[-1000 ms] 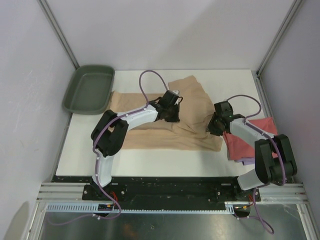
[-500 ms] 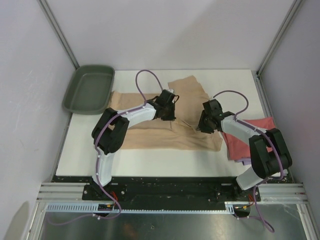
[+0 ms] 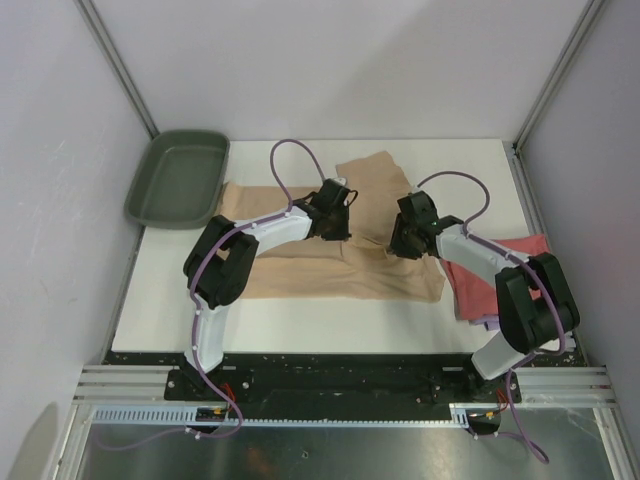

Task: Fold and stack the t-shirts
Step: Fold the folded rectangular tshirt in 1/3 of the way

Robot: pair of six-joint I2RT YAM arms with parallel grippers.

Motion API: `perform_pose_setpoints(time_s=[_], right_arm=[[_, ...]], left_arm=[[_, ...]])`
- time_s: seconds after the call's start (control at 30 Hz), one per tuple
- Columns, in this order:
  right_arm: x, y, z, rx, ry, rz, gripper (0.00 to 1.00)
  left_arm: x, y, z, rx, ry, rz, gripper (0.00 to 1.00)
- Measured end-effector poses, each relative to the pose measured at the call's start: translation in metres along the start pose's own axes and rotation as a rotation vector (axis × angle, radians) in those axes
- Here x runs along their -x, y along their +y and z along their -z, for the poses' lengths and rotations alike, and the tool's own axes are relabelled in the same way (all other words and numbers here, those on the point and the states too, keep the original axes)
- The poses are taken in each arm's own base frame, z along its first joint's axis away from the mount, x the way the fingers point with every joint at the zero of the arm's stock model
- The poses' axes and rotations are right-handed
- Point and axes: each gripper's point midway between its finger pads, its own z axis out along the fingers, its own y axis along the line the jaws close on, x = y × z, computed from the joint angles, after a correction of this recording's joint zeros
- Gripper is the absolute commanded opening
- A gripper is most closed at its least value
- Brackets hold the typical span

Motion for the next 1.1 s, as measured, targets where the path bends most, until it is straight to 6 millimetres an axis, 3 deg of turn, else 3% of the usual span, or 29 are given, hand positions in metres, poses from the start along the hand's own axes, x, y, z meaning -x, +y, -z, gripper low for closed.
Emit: perform_pose_setpoints(time_s=[0.23, 0.4, 0.6, 0.7, 0.77, 1.0, 1.1], right_arm=[[-0.013, 0.028, 0.016, 0.049, -0.010, 0.074, 0.33], [-0.022, 0.035, 0.016, 0.055, 0.002, 0.103, 0.33], [-0.019, 0.026, -0.007, 0.010, 0.029, 0.102, 0.32], [-0.006, 0.019, -0.023, -0.026, 0.026, 0.095, 0.32], [0.008, 0.015, -0.032, -0.045, 0.011, 0.091, 0.32], [0.062, 0.020, -0.051, -0.062, -0.072, 0.071, 0.33], [0.074, 0.023, -0.051, -0.059, -0.094, 0.073, 0.34]], left_arm=[[0.001, 0.002, 0.000, 0.006, -0.004, 0.006, 0.00], [0.002, 0.003, 0.000, 0.007, -0.005, 0.012, 0.00], [0.002, 0.003, 0.000, 0.006, -0.005, 0.014, 0.00], [0.001, 0.003, -0.001, 0.007, -0.004, 0.014, 0.00], [0.001, 0.004, -0.001, 0.008, -0.003, 0.015, 0.05], [-0.002, 0.008, -0.002, 0.016, 0.001, 0.015, 0.54], [-0.005, 0.014, 0.000, 0.027, 0.004, 0.014, 0.63]])
